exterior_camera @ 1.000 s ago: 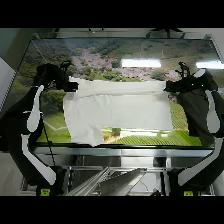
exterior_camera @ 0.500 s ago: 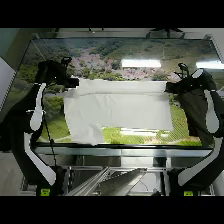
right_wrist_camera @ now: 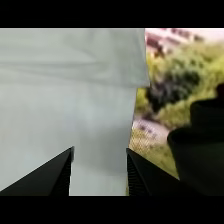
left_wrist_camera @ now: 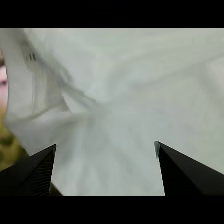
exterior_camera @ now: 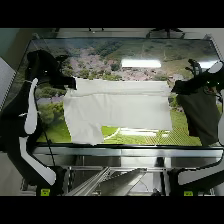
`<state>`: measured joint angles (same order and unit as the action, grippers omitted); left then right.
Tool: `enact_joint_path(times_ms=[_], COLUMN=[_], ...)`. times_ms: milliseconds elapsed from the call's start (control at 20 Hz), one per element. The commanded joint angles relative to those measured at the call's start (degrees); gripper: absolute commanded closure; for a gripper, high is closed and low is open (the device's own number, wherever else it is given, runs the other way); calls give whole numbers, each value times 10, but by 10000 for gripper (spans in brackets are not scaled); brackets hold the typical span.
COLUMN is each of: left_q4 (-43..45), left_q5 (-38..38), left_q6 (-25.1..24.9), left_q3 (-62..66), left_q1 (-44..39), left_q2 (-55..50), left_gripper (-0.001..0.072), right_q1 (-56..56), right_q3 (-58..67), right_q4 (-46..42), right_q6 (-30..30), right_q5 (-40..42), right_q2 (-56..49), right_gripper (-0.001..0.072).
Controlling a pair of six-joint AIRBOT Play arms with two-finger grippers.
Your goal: Fold the shirts.
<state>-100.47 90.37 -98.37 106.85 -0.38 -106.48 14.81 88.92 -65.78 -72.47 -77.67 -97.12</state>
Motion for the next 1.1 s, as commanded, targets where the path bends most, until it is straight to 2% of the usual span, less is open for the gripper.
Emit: enact_joint_path(times_ms=[0, 150, 300, 450, 600, 800, 950, 1050], left_q4=[-2, -3, -12, -70, -102, -111, -172, -223], left_q5=[21, 0, -74, -142, -169, -249, -269, -275], left_q6=[14, 14, 14, 8, -6, -16, -64, -94], left_q3=[-168, -351, -513, -617, -675, -701, -672, -647], left_q1=[14, 14, 12, 30, 44, 45, 46, 45], left_q2=[110, 227, 328, 379, 387, 345, 301, 281], left_gripper=[13, 13, 13, 13, 13, 13, 22, 303], right_q1=[18, 42, 68, 75, 75, 75, 75, 75], right_q3=[-129, -256, -345, -391, -406, -406, -406, -406], right_q4=[-1, 0, 3, 4, 11, 17, 17, 17], right_q6=[-4, -2, 0, 2, 10, 13, 13, 13], right_q5=[-31, 8, 53, 62, 89, 99, 102, 106], right_q2=[77, 149, 197, 202, 197, 196, 196, 195], right_gripper=[355, 355, 354, 354, 342, 342, 342, 342])
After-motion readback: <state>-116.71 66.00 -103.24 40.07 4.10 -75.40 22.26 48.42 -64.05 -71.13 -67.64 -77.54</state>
